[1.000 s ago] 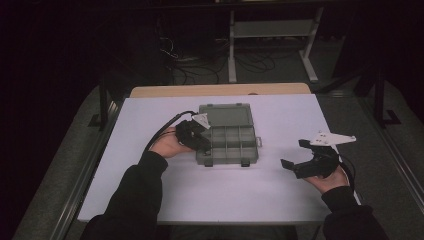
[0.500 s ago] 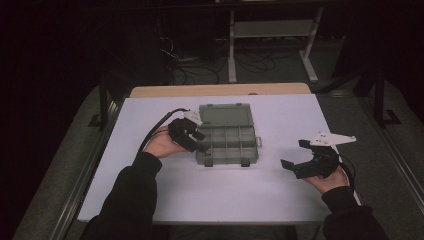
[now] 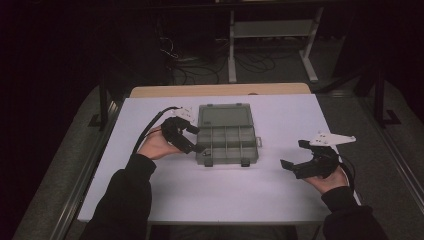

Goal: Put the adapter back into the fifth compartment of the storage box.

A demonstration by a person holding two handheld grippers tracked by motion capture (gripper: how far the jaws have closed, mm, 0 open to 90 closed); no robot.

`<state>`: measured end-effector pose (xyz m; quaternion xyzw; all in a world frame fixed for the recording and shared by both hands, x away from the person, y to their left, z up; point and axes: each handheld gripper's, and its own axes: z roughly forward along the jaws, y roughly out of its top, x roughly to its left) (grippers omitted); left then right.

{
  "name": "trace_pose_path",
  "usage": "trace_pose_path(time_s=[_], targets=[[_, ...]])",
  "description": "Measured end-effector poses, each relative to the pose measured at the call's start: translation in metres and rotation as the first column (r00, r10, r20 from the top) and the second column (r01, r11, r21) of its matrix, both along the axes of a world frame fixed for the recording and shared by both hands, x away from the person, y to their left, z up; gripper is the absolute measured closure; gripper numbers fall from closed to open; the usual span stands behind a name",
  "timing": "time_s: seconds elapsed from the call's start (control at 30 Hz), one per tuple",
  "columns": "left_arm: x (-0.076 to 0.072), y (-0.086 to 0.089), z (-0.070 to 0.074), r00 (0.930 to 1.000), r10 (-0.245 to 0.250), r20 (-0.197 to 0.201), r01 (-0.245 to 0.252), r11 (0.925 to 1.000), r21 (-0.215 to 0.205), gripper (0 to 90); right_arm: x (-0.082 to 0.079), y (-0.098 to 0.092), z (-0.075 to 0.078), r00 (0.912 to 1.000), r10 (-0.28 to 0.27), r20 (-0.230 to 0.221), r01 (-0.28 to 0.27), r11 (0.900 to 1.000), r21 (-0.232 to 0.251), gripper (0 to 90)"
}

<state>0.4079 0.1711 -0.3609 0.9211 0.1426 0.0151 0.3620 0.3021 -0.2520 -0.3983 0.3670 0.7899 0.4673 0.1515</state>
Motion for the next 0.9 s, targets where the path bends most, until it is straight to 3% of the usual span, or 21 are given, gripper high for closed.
trace_pose_path(time_s=[0.1, 0.13, 0.2, 0.37, 0.9], targets=[[-0.001, 0.003, 0.002, 0.9999, 0.007, 0.012, -0.007, 1.0000, -0.006, 15.3, 0.000, 0.000, 0.000, 1.0000, 0.000, 0.001, 0.000, 1.000, 0.001, 0.0], [-0.005, 0.008, 0.007, 0.9994, 0.021, 0.028, -0.020, 0.9991, -0.037, 13.1, 0.000, 0.000, 0.000, 1.0000, -0.001, 0.000, 0.001, 1.000, 0.000, 0.0], [-0.006, 0.011, 0.008, 0.9992, 0.033, 0.022, -0.032, 0.9980, -0.054, 9.4, 0.000, 0.000, 0.000, 1.0000, -0.002, 0.000, 0.002, 1.000, 0.000, 0.0], [-0.009, 0.021, 0.006, 0.9966, 0.077, 0.030, -0.075, 0.9954, -0.059, 2.9, 0.000, 0.000, 0.000, 1.0000, -0.001, -0.003, 0.001, 1.000, -0.003, 0.0], [-0.025, 0.052, 0.008, 0.9895, 0.129, 0.065, -0.121, 0.9869, -0.106, 0.9, 0.000, 0.000, -0.001, 1.0000, -0.004, -0.003, 0.004, 1.000, -0.003, 0.0]])
